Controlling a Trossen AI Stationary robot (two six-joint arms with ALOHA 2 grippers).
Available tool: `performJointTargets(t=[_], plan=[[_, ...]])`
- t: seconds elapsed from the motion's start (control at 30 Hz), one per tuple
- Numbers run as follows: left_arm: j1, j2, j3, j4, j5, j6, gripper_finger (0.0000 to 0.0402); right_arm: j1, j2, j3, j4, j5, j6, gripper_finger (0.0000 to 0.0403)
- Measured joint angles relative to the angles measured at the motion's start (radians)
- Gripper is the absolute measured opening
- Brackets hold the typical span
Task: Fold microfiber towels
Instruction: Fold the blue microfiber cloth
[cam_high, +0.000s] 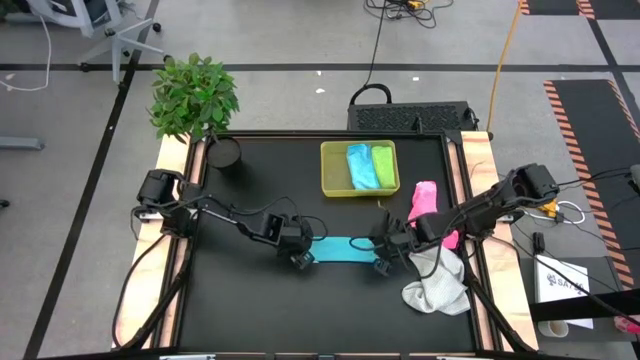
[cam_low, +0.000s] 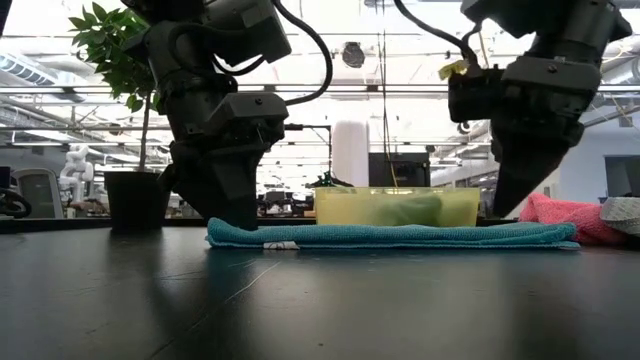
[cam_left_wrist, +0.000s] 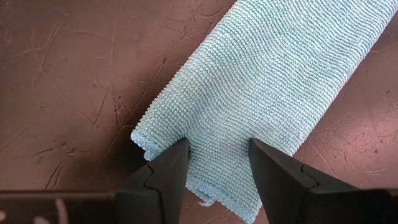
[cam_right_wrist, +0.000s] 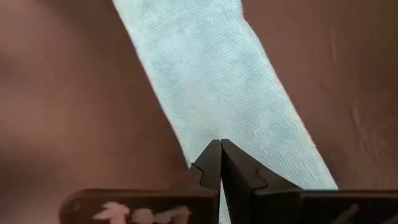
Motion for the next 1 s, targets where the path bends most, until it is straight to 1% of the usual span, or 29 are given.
performJointTargets(t=[0.1,0.2,0.33,0.47,0.63,0.8,1.0], plan=[[0.000,0.000,0.000,0.000,0.000,0.000,0.0177,-0.003,0.000,-0.001,-0.023,0.032,-0.006,0.0000],[0.000,0.000,0.000,0.001,0.000,0.000,0.0177,-0.017,0.000,-0.018,-0.006,0.052,-0.016,0.0000],[0.000,0.000,0.000,0.001,0.001,0.000,0.0177,-0.028,0.000,-0.047,0.024,0.040,0.011,0.0000],[0.000,0.000,0.000,0.001,0.004,0.000,0.0177,-0.006,0.000,-0.054,0.055,-0.009,0.043,0.0000],[0.000,0.000,0.000,0.001,0.004,-0.001,0.0177,0.007,0.000,-0.054,0.036,-0.002,0.042,0.0000],[0.001,0.000,-0.001,0.003,0.002,-0.001,0.0177,-0.011,0.001,-0.054,0.033,0.071,-0.020,0.0000],[0.022,0.001,-0.001,0.004,-0.003,-0.003,0.0177,-0.084,0.001,-0.054,0.032,0.076,-0.120,0.0000]])
